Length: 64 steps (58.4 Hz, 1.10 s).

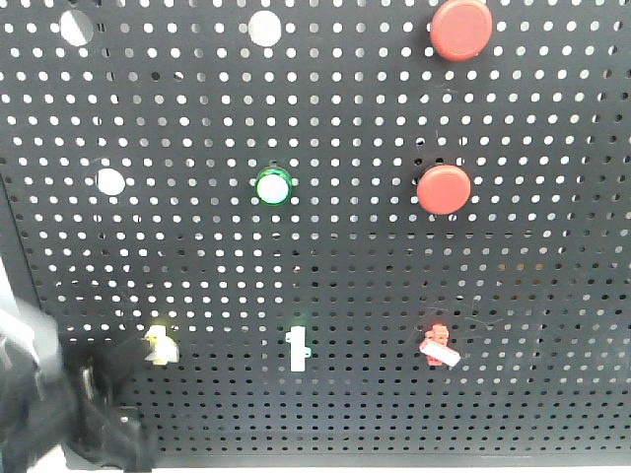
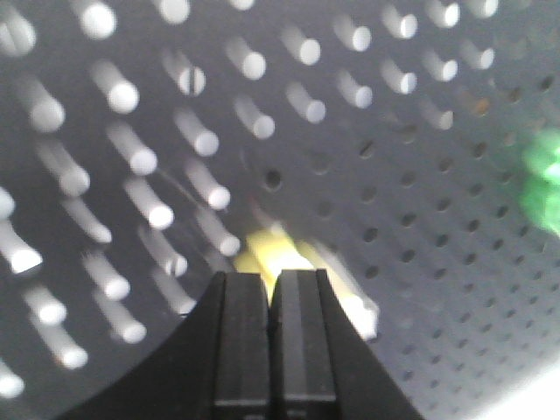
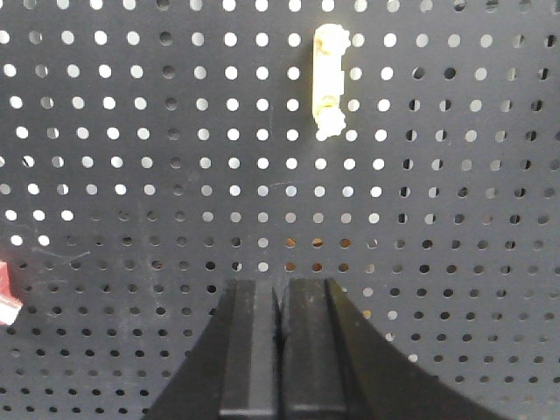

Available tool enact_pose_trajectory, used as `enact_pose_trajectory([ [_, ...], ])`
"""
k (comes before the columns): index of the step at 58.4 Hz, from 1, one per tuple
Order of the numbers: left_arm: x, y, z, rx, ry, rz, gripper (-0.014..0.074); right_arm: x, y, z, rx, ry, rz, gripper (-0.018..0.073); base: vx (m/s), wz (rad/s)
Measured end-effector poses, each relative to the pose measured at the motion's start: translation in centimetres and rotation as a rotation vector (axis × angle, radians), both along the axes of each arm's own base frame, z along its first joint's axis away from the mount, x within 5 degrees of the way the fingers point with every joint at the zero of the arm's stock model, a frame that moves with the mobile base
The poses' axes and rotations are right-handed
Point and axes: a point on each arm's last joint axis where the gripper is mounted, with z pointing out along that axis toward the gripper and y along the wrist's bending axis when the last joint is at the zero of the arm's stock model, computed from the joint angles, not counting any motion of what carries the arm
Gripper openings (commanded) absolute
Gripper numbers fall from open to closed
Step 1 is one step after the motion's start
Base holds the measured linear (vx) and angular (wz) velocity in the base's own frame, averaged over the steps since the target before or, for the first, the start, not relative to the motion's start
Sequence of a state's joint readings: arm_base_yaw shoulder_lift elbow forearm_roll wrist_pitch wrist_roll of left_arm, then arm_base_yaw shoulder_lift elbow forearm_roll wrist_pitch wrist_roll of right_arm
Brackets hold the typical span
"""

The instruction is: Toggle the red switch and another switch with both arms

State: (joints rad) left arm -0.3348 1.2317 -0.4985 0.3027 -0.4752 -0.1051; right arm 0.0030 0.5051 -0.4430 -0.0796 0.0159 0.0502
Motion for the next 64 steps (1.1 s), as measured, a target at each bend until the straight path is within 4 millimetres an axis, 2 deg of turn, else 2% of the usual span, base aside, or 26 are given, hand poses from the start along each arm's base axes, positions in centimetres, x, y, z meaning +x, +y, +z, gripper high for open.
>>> enact_pose_trajectory([
  [7, -0.7, 0.2, -1.7, 0.015, 0.049, -0.002, 0.0002, 0.0, 0.0, 0.0, 0.000, 0.000, 0.000, -0.0006, 0.00, 0.00],
  [16, -1.0, 0.2, -1.5, -0.009, 0.009, -0.017, 0.0002, 0.0, 0.0, 0.0, 0.000, -0.002, 0.000, -0.0006, 0.00, 0.00],
  [25, -1.7, 0.3, 0.2, -0.046, -0.078, -0.027, 0.0002, 0.0, 0.0, 0.1, 0.019, -0.016, 0.002, -0.0006, 0.00, 0.00],
  [39, -4.1, 1.2, 3.5, -0.079, -0.204, -0.017, 0.0002, 0.9, 0.1, 0.2, 0.102, -0.036, 0.009, -0.0006, 0.00, 0.00],
  [50, -5.4, 1.9, 4.3, -0.065, -0.208, 0.006, 0.0002, 2.1, 0.2, 0.4, 0.155, -0.078, 0.032, -0.0006, 0.00, 0.00],
  [55, -5.7, 2.1, 4.5, -0.062, -0.208, 0.012, 0.0002, 2.9, 1.0, 0.3, 0.157, -0.090, 0.099, -0.0006, 0.00, 0.00],
  [64, -5.8, 2.1, 4.6, -0.062, -0.210, 0.013, 0.0002, 4.9, 4.1, 0.1, 0.046, -0.064, 0.314, -0.0006, 0.00, 0.00],
])
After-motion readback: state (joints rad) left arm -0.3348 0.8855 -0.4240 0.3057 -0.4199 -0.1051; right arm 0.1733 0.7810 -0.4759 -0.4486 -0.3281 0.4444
